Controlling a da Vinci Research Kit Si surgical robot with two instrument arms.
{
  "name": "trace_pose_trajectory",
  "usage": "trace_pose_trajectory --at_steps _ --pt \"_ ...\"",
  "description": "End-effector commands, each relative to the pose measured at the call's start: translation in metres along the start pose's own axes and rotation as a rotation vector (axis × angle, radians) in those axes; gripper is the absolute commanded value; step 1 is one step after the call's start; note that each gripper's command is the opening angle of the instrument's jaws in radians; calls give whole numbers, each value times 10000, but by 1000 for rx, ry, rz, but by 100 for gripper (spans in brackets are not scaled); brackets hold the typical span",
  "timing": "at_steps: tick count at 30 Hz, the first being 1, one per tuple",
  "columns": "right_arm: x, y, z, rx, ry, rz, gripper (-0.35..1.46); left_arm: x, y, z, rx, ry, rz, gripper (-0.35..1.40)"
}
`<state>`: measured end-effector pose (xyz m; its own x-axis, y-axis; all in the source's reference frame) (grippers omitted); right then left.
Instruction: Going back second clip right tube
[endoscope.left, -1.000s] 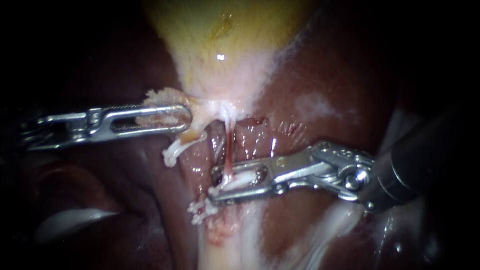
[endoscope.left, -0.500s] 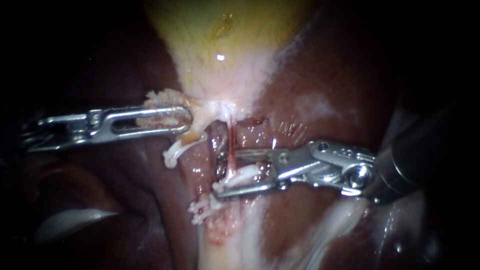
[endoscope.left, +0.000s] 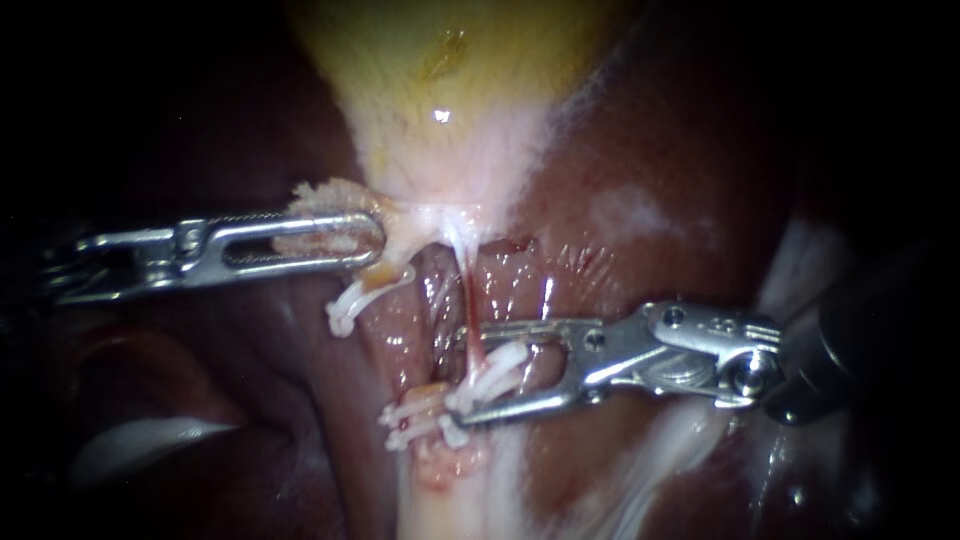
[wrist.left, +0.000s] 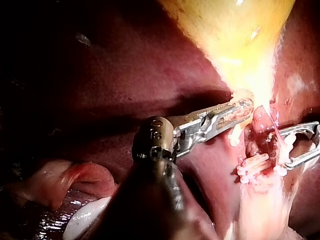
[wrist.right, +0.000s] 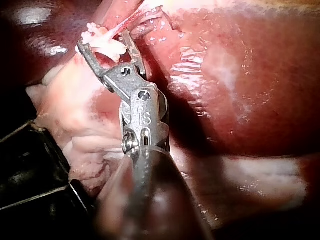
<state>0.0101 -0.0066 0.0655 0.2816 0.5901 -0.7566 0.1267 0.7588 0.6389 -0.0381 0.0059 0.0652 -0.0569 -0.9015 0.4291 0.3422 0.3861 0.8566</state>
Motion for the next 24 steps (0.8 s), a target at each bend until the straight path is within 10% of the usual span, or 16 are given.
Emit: trace_pose_trajectory --at_steps 1,24 --pt "0 0 -1 1 0 -5 50 0 0 0 0 0 0 -35" --pt "-1 -5 -29 32 -4 -52 50 1 0 0 0 0 0 -35"
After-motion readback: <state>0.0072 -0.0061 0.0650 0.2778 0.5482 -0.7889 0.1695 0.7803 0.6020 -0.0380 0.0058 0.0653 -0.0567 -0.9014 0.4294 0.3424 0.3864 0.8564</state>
